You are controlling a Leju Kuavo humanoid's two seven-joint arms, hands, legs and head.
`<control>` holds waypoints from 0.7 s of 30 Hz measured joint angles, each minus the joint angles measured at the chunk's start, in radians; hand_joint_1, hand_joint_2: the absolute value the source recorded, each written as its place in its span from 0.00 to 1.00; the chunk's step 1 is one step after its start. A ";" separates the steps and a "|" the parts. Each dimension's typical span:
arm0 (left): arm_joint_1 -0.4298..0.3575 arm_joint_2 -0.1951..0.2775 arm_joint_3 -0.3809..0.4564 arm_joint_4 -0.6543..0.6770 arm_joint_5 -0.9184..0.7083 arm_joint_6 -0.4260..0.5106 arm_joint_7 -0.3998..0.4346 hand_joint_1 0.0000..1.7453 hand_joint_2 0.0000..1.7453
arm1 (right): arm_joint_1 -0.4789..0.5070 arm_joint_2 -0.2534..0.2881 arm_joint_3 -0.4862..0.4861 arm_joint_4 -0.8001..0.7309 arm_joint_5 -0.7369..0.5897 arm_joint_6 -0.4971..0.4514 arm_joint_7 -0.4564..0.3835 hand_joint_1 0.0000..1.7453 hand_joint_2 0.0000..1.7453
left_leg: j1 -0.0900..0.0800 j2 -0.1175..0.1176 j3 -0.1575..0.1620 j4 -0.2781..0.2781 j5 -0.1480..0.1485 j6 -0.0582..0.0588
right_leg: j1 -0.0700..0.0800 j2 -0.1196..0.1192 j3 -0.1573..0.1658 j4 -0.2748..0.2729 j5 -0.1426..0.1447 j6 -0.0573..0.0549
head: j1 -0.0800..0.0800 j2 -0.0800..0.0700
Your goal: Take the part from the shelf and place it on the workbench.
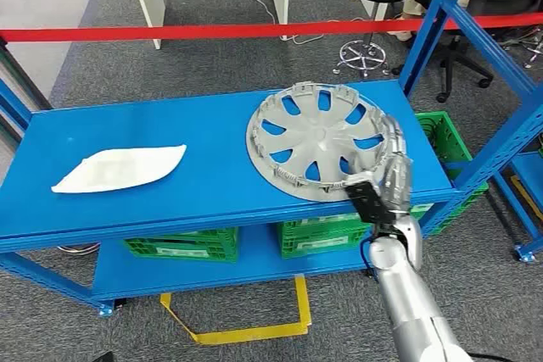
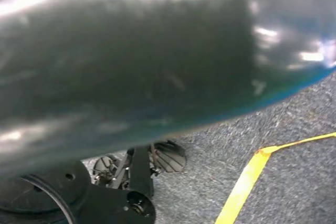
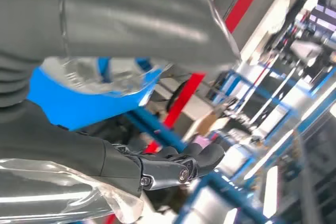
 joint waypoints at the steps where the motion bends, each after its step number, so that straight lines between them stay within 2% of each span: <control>1: 0.000 0.000 0.000 0.000 -0.003 0.000 0.001 0.00 0.00 | -0.005 0.000 0.011 0.005 0.012 -0.003 0.006 0.00 0.00 | 0.000 0.000 0.000 0.000 0.000 0.000 | 0.000 0.000 0.000 0.000 0.000 0.000 | 0.000 0.000; 9: -0.003 -0.001 -0.018 0.002 -0.045 0.004 0.029 0.00 0.00 | -0.069 0.001 0.154 0.107 0.185 -0.022 0.093 0.00 0.00 | 0.000 0.000 0.000 0.000 0.000 0.000 | 0.000 0.000 0.000 0.000 0.000 0.000 | 0.000 0.000; 16: -0.013 -0.001 -0.042 0.007 -0.089 -0.017 0.062 0.00 0.00 | -0.123 0.008 0.236 0.229 0.297 -0.006 0.160 0.00 0.00 | 0.000 0.000 0.000 0.000 0.000 0.000 | 0.000 0.000 0.000 0.000 0.000 0.000 | 0.000 0.000; 20: -0.018 -0.002 -0.054 0.008 -0.101 -0.026 0.071 0.00 0.00 | -0.146 0.023 0.266 0.289 0.331 -0.005 0.195 0.00 1.00 | 0.000 0.000 0.000 0.000 0.000 0.000 | 0.000 0.000 0.000 0.000 0.000 0.000 | 0.000 0.000; 21: -0.019 -0.002 -0.057 0.008 -0.103 -0.026 0.072 0.00 0.00 | -0.150 0.026 0.271 0.300 0.337 -0.008 0.201 0.00 1.00 | 0.000 0.000 0.000 0.000 0.000 0.000 | 0.000 0.000 0.000 0.000 0.000 0.000 | 0.000 0.000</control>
